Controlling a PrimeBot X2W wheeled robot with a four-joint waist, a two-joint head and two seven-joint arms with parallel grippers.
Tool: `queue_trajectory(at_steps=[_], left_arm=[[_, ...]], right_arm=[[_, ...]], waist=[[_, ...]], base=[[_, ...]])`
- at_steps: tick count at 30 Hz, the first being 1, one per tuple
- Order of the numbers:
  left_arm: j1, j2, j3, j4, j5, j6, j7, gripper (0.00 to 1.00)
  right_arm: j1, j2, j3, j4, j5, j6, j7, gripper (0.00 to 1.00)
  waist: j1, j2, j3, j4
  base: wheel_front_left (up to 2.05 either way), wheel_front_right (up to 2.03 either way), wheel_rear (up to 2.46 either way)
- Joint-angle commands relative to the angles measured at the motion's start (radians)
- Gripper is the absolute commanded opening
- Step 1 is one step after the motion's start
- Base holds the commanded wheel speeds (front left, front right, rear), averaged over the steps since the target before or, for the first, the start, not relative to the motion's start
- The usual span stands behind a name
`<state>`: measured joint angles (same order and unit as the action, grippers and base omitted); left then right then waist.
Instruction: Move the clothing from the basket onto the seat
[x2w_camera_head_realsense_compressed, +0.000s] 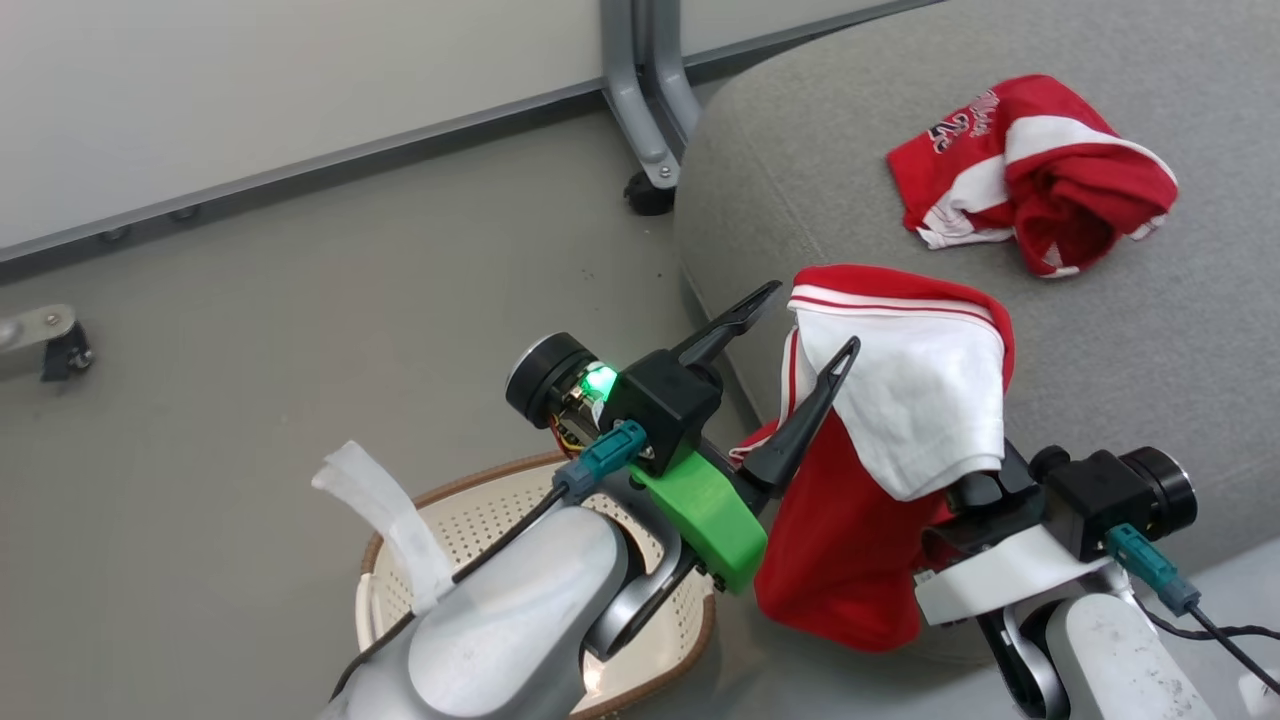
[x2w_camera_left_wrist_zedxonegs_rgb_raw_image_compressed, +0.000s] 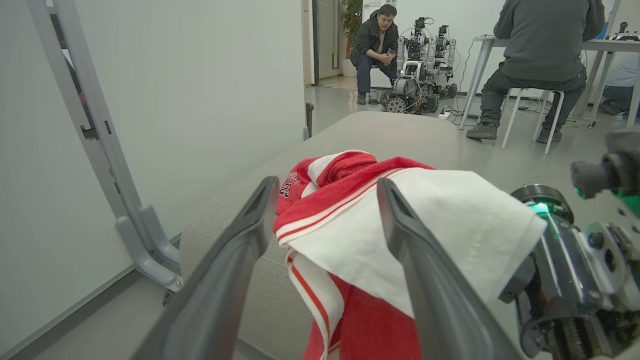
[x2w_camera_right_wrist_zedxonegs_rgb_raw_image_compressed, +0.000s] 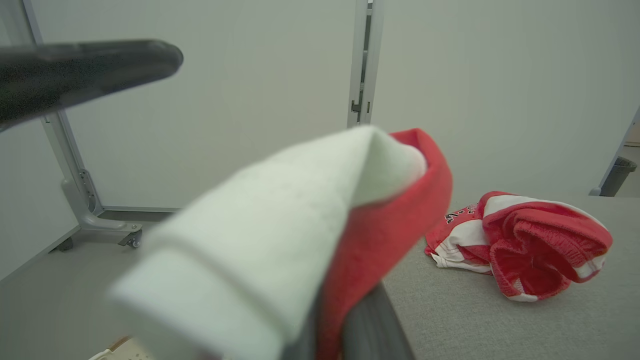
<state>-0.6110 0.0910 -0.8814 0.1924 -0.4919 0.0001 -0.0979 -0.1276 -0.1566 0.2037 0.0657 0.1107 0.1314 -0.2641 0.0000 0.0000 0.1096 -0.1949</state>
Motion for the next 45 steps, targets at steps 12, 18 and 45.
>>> queue_trajectory(at_steps=[12, 18, 45], left_arm=[[-0.027, 0.016, -0.023, 0.008, 0.001, -0.008, 0.021, 1.0], [-0.031, 0.017, -0.036, 0.015, -0.002, -0.012, 0.028, 1.0], [-0.285, 0.034, -0.099, -0.064, 0.112, -0.045, 0.172, 1.0]], right_arm=[[0.022, 0.029, -0.044, -0.051, -0.017, -0.001, 0.0, 0.0], [0.029, 0.036, -0.053, -0.063, -0.017, -0.002, -0.001, 0.0], [-0.79, -0.185, -0.423, -0.046, 0.166, -0.001, 0.0, 0.0]], waist=[[0.0, 0.0, 0.058, -0.277], [0.0, 0.0, 0.077, -0.323], [0.0, 0.0, 0.606, -0.142]], base=[[0.0, 0.0, 0.0], [0.0, 0.0, 0.0], [0.0, 0.0, 0.0]])
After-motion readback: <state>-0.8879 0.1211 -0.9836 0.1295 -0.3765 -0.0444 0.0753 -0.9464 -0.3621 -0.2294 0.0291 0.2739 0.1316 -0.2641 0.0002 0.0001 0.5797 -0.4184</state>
